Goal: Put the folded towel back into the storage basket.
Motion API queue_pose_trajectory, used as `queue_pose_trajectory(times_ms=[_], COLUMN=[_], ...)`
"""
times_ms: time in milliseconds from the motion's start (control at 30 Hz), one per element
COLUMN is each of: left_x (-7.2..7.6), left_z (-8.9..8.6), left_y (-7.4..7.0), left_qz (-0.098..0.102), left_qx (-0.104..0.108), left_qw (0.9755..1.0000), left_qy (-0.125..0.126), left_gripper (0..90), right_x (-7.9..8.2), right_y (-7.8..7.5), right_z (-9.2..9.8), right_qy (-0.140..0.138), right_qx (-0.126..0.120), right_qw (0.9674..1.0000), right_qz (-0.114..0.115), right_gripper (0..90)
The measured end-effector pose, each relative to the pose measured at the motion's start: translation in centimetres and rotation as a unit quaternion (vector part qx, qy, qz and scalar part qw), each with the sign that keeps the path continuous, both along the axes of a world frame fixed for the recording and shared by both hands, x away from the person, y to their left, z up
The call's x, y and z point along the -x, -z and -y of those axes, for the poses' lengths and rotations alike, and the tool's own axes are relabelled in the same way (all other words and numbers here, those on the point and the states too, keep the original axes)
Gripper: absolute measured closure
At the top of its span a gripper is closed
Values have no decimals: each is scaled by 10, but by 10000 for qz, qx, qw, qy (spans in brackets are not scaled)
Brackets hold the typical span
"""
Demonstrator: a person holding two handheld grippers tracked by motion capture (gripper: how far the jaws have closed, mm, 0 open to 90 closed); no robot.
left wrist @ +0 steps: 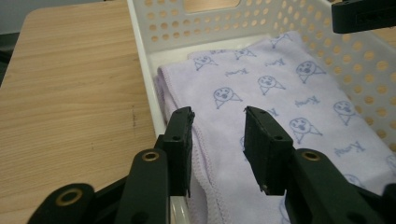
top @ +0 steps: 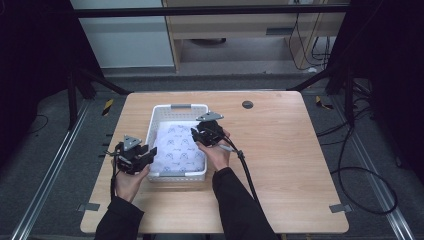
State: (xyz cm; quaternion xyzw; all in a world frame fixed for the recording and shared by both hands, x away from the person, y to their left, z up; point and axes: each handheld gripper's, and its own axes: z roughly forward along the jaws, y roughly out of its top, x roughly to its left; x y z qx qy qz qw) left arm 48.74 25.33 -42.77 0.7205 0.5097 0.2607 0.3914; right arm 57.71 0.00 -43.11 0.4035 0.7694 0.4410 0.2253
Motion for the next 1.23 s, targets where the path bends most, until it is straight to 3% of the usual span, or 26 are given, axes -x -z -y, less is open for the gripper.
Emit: queue_pose_trajectory(times_ms=[233,567,900,1133,1233], left_x=[4,13,25,30,33], left_z=[-3,-5,-7,-12,-15], left_y=[-4,-8,-9,-6,-6], left_qz=[105,313,438,389,480], left_qx=[147,74,43,16,40], left_qw=[9998,9991,9983,9985,9983], left_qy=[96,263,393,373,328], left_gripper=[532,437,349,317,317], right_x=[10,32,59,81,88], right_y=[-8,-17,-20,-14,-12], right_z=[16,48,91,123,138], right_qy=[32,-6,67,177,264], right_qx=[-205,-346,-338,-273,-250], right_qw=[9998,9994,9993,9994,9992], right_qz=[18,66,156,139,153], right_gripper=[415,249,190,173,172])
